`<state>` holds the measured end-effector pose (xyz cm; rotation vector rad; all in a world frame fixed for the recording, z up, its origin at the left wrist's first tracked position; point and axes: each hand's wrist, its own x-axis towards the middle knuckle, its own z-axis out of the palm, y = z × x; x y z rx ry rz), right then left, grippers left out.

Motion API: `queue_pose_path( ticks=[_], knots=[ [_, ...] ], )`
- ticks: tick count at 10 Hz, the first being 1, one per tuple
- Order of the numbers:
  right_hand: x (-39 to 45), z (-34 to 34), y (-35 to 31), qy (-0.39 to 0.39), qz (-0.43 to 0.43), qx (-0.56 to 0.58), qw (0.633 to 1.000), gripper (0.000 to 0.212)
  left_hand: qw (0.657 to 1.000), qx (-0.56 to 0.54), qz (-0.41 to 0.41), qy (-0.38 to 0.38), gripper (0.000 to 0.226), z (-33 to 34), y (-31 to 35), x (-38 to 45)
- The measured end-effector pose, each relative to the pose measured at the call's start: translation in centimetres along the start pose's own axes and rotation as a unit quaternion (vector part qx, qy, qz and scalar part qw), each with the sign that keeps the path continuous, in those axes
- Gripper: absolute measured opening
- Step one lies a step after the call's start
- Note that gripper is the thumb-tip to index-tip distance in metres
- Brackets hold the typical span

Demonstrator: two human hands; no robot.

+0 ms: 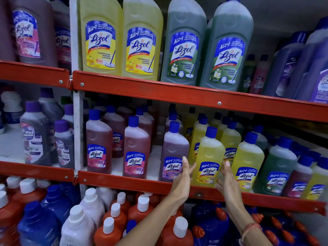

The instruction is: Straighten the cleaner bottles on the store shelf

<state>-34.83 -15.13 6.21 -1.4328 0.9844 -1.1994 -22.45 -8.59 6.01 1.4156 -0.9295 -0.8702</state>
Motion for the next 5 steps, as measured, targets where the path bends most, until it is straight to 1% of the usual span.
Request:
queue_pose_path(
  ticks=[2,3,4,5],
  knots=[
    [0.1,-0.3,0.0,-0.007,0.001,0.006,1.0,0.073,1.0,0.006,0.0,-0.002,0.081,0.1,0.0,-0.1],
    [0.1,-0.4,-0.3,-0.01,-0.001,0.0,1.0,0.074,1.0,0.007,-0.003,0.001,0.08,0.1,0.4,-0.3],
    [0.1,-0.5,-0.3,-0.01,0.0,-0.027,1.0,0.077,0.999,0.027,0.008,-0.022,0.084,0.0,0.3,-0.4],
    [0.6,-1.0,-0.9,0.022,-0.033,-0.085,0.996,0.087,0.997,0.032,0.065,-0.01,0.085,-1.1,0.1,-0.6]
  ],
)
